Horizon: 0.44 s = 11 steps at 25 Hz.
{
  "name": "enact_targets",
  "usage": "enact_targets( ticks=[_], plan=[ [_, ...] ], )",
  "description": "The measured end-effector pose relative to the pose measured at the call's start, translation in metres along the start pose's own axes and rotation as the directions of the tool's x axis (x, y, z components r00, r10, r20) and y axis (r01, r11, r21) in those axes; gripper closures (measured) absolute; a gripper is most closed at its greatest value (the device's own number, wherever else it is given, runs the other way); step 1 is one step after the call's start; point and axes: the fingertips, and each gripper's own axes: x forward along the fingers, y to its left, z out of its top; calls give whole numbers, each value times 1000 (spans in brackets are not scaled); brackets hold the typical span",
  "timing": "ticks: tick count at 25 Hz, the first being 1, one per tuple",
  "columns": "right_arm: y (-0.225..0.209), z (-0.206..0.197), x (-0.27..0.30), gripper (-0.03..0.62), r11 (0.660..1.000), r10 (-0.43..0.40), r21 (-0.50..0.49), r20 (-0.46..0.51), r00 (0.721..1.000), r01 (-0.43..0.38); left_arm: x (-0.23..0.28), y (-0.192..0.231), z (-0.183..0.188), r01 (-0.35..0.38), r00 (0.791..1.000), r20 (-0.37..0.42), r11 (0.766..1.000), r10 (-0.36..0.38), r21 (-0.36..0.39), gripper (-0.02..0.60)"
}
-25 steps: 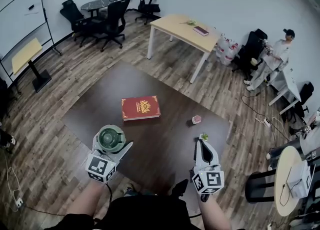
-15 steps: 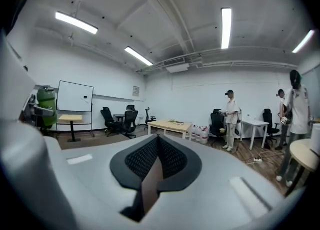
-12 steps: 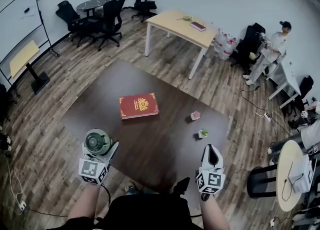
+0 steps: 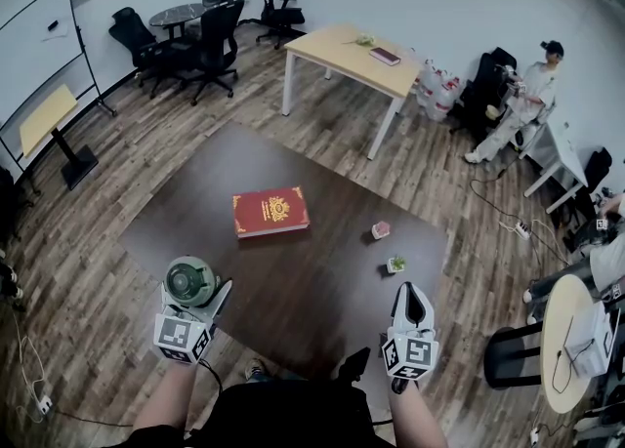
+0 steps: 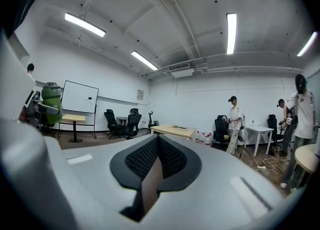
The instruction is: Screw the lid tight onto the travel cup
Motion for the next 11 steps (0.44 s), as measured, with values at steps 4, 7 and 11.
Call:
enact_targets(
  ticks=[4, 7, 11],
  plan=[
    [2, 0, 2, 588, 1000, 1, 7, 2, 1000, -1, 3, -1, -2, 6, 1000, -4, 1000, -6, -3, 166],
    [4, 3, 2, 588, 1000, 3, 3, 5, 1000, -3, 4, -2, -1, 13, 1000, -5, 1000, -13, -3, 166],
    [5, 3, 1, 588, 1000, 5, 5, 0, 1000, -5, 3, -5, -2, 29, 1000, -8, 1000, -29, -3, 166]
  ],
)
